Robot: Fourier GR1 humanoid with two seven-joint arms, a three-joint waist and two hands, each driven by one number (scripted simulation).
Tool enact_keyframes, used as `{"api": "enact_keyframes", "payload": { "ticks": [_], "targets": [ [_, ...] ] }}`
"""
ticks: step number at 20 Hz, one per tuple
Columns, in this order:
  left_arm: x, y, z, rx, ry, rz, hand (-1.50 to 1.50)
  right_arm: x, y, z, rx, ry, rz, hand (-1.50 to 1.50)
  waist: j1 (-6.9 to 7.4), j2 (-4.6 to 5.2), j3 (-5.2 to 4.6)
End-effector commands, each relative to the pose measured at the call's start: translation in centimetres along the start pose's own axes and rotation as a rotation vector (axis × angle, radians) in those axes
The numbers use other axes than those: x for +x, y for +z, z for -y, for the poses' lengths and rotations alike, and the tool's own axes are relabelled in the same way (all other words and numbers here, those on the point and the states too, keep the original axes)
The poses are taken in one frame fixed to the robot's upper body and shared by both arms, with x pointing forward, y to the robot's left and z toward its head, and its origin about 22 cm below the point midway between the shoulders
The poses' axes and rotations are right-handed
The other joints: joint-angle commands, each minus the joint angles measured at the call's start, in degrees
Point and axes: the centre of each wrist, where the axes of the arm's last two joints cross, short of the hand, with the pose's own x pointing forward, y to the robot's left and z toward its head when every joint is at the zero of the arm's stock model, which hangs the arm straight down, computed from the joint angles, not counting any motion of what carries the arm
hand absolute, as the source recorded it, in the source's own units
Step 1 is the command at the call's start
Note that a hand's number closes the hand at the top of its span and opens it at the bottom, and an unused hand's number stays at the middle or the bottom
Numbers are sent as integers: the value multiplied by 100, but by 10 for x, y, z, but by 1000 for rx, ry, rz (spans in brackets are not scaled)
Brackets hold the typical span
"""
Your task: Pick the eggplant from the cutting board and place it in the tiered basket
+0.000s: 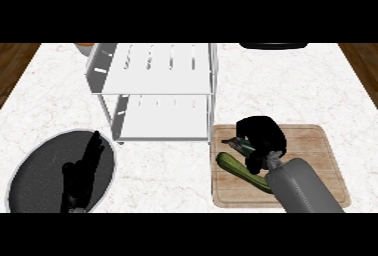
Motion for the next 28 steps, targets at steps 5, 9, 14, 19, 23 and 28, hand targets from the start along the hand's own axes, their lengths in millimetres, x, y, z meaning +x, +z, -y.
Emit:
{"api": "enact_keyframes", "payload": {
  "ticks": [5,9,14,19,23,28],
  "targets": [
    [-3,7,3,21,-18,5,0,6,59,46,-262,-377,57,150,-55,-3,19],
    [-6,13,2,3,0,-20,0,21,108,101,-425,-522,151,150,-79,-44,15],
    [-8,1,2,3,-4,-15,0,4,166,150,-594,-403,208,150,-7,19,15],
    [-2,1,13,-15,-11,-15,0,30,193,202,-625,-407,203,150,82,31,11],
    [4,-1,17,-16,-11,13,0,64,183,217,-644,-429,182,150,113,41,12],
    [-9,15,26,-21,-13,-9,0,87,146,244,-632,-453,155,150,156,47,14]
  ]
}}
